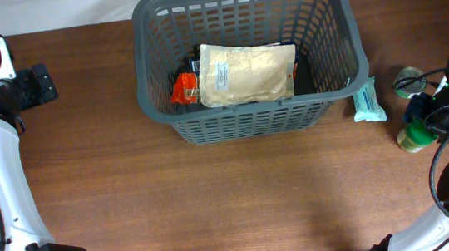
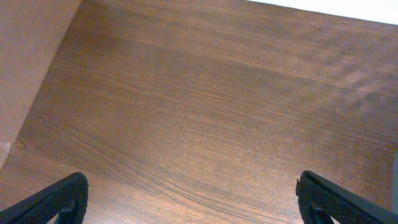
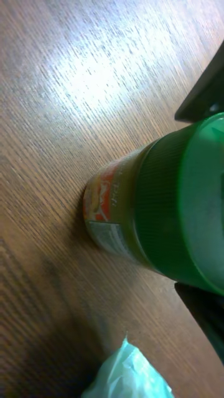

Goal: Pack container
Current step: 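Move the right gripper to the green-lidded jar and grasp it, then lift the jar and carry it into the basket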

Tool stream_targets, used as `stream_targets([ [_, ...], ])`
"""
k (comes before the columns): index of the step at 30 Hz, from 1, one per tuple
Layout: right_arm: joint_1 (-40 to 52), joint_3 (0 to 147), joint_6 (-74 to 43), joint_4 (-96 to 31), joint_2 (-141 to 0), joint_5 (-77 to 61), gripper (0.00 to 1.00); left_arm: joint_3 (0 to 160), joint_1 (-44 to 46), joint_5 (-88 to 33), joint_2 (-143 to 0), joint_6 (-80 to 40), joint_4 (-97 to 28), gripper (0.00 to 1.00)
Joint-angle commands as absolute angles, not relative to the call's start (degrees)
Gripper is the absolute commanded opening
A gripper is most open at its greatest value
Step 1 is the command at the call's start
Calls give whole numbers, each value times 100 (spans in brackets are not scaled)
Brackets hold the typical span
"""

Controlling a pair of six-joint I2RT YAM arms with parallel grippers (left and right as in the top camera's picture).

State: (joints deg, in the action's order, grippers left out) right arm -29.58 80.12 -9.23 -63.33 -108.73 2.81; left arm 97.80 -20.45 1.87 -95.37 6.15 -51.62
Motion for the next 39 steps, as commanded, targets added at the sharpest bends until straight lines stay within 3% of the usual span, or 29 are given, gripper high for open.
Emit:
stream_targets([
  [1, -2971, 7929, -991, -6316, -10912, 375, 71, 9736, -2078, 121, -9557, 541, -5170, 99],
  [11, -2971, 7548, -991, -6169, -10912, 388, 48, 9736, -2078, 121, -9557, 539, -5170, 99],
  [26, -2971, 8436, -1103, -6602, -10298, 320, 47, 9736, -2078, 121, -9557, 541, -5170, 99],
  [29, -2971, 8866, -1105, -6834, -10119, 296, 30, 9736, -2078, 121, -9557, 539, -5170, 99],
  [32, -2971, 9308, -1100, -7070, -9990, 252, 30, 9736, -2078, 121, -9557, 539, -5170, 99],
  [39, -2971, 10798, -1100, -7745, -9697, -183, 15, 9736, -2078, 121, -9557, 539, -5170, 99],
])
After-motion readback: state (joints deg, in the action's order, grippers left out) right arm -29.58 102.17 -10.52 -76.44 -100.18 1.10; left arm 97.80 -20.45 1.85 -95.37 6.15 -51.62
